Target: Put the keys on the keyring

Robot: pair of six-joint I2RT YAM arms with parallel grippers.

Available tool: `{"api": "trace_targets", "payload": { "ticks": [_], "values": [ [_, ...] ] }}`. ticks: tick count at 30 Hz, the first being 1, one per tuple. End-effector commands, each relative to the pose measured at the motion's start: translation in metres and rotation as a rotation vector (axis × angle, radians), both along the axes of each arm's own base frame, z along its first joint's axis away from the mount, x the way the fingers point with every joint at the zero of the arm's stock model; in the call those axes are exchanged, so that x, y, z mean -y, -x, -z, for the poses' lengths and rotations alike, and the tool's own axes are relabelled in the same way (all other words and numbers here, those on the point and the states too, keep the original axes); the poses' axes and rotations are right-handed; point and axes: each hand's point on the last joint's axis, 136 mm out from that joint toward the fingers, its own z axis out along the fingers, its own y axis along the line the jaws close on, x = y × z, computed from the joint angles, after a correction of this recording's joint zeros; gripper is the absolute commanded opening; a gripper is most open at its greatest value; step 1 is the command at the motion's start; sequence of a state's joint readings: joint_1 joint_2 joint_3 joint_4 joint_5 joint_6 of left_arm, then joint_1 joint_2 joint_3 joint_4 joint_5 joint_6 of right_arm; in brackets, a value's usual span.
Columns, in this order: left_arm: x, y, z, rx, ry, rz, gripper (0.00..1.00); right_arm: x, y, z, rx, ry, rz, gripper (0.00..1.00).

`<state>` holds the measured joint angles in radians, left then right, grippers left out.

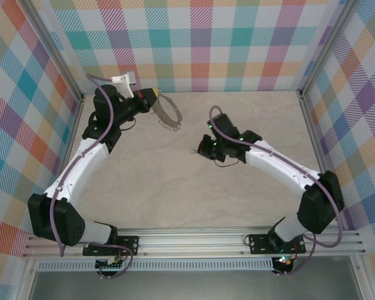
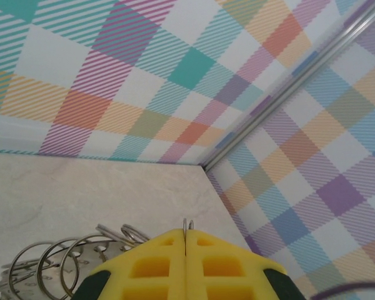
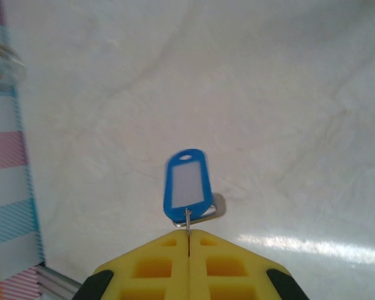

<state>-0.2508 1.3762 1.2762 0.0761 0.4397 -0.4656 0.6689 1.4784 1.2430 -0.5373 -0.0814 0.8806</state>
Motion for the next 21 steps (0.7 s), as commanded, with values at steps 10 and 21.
{"api": "trace_targets", "payload": {
  "ticks": [10,21],
  "values": [
    [0.054,0.029,-0.048,0.189,-0.081,0.284,0.00,0.027,-0.048,-0.111,0.400,-0.202,-0.211,0.00],
    [0.076,0.057,-0.082,0.239,-0.053,0.439,0.00,0.037,-0.052,-0.199,0.624,-0.336,-0.342,0.00]
  ]
}}
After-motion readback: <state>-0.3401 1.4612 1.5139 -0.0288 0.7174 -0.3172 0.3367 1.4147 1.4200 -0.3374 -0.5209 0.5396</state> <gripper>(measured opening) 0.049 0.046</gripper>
